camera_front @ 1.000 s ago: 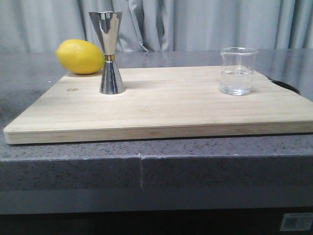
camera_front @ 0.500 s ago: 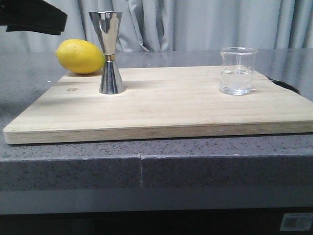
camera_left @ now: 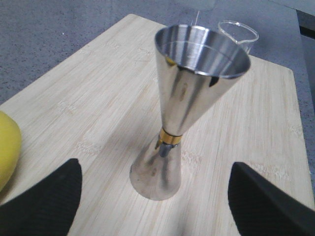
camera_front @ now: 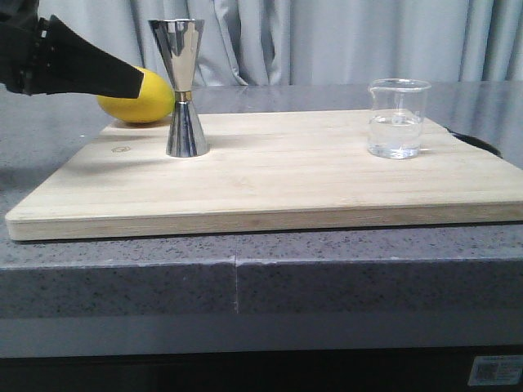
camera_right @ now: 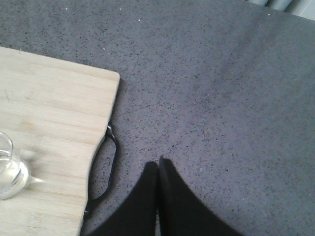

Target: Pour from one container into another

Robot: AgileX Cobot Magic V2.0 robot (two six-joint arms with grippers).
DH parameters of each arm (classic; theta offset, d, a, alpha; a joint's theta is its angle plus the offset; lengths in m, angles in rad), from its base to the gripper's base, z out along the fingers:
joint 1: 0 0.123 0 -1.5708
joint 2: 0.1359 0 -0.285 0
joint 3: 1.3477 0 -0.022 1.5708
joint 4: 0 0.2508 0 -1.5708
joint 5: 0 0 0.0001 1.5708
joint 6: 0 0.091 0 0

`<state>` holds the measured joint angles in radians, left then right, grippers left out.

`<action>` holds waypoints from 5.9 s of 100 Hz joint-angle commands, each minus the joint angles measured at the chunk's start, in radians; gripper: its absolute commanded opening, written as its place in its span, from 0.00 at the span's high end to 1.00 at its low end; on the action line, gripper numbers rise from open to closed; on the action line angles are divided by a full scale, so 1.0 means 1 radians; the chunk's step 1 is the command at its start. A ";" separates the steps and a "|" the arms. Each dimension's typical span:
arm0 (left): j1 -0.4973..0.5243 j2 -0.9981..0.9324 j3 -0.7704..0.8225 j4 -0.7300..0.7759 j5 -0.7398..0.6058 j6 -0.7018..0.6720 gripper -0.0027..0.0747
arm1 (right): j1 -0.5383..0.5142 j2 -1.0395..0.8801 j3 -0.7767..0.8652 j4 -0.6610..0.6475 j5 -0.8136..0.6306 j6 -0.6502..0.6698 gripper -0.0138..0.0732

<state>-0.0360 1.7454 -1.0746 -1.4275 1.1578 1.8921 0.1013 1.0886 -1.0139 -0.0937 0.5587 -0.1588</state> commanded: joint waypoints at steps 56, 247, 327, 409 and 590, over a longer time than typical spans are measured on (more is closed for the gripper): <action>-0.131 -0.027 -0.020 -0.184 -0.092 0.094 0.23 | -0.003 -0.013 -0.034 -0.007 -0.079 -0.007 0.90; -0.198 0.041 -0.020 -0.251 -0.108 0.107 0.74 | -0.003 0.042 -0.034 0.034 -0.193 -0.007 0.90; -0.198 0.041 -0.020 -0.251 -0.108 0.107 0.82 | -0.003 0.042 -0.032 0.034 -0.195 -0.007 0.90; -0.198 0.041 -0.020 -0.251 -0.108 0.107 0.82 | -0.003 0.045 0.025 0.034 -0.199 -0.007 0.60; -0.198 0.041 -0.052 -0.239 -0.039 0.109 0.82 | 0.244 -0.127 0.657 0.179 -0.973 0.014 0.25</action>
<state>-0.2246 1.8276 -1.0989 -1.6082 1.0338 2.0033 0.3425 0.9407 -0.3325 0.0813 -0.2893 -0.1468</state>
